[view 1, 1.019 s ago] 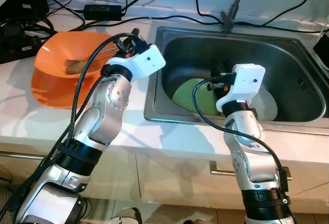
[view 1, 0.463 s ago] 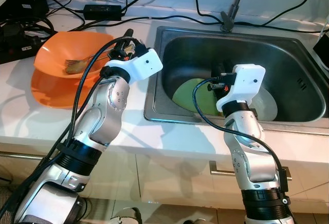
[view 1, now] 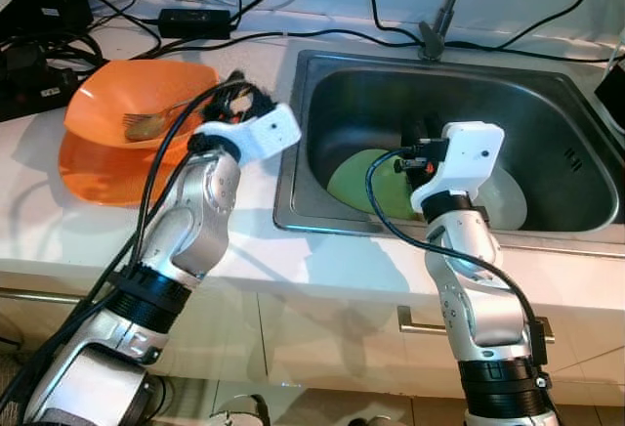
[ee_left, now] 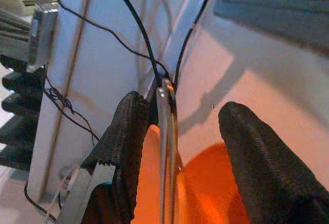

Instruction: Kitchen organization

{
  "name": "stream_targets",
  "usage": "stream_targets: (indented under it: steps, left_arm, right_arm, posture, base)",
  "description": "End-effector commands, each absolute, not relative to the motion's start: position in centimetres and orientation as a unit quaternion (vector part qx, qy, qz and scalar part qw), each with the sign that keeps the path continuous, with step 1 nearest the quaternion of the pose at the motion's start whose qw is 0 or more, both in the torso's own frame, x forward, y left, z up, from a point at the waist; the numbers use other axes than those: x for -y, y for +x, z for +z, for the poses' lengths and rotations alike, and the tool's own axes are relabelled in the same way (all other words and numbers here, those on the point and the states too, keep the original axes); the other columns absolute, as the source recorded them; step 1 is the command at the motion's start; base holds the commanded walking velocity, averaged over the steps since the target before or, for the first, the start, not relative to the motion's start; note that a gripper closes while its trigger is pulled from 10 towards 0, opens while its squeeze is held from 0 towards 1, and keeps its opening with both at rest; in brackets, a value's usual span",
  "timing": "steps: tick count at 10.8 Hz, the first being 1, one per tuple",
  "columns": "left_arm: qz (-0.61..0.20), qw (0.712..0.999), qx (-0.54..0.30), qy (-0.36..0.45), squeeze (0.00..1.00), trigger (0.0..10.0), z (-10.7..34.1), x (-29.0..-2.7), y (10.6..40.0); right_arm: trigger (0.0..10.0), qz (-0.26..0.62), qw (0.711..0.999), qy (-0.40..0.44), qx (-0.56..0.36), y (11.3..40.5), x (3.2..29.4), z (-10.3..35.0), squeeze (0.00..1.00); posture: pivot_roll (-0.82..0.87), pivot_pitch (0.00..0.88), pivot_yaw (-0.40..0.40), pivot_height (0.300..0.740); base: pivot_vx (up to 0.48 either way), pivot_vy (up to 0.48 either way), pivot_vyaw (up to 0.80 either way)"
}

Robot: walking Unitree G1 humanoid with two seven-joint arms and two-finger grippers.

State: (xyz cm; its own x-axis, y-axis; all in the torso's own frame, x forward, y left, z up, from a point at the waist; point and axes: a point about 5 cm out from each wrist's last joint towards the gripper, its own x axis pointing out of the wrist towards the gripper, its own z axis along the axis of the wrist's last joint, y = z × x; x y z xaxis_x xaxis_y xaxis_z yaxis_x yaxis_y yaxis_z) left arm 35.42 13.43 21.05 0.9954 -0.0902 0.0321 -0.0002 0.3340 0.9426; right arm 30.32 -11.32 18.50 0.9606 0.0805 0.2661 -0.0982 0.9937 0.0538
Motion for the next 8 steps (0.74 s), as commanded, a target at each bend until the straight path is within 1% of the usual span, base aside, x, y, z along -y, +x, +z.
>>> stream_targets:
  steps: [1,2,3,8]
  left_arm:
    - [-0.031,0.813,0.043,0.580,0.00,10.0,21.30,-13.07,35.53]
    - [-0.032,0.814,0.042,0.579,0.00,4.3,21.23,-12.93,35.65]
    - [-0.031,0.814,0.043,0.578,0.00,0.0,21.25,-12.86,35.73]
    - [-0.020,0.814,0.048,0.579,0.00,0.0,21.44,-13.03,35.88]
  right_arm:
    - [10.0,0.039,0.990,0.033,0.130,30.42,11.50,18.42,0.00]
    - [10.0,0.038,0.990,0.033,0.130,30.41,11.51,18.44,0.00]
    - [10.0,0.038,0.990,0.034,0.130,30.42,11.51,18.44,0.00]
    - [10.0,0.038,0.990,0.033,0.130,30.41,11.54,18.41,0.00]
  posture:
    - [0.08,0.080,-0.053,0.740]
    - [0.08,0.079,-0.052,0.740]
    - [0.08,0.079,-0.052,0.740]
    - [0.08,0.079,-0.052,0.740]
  base:
    - [0.000,0.000,0.00]
    - [0.000,0.000,0.00]
    - [0.000,0.000,0.00]
    - [0.000,0.000,0.00]
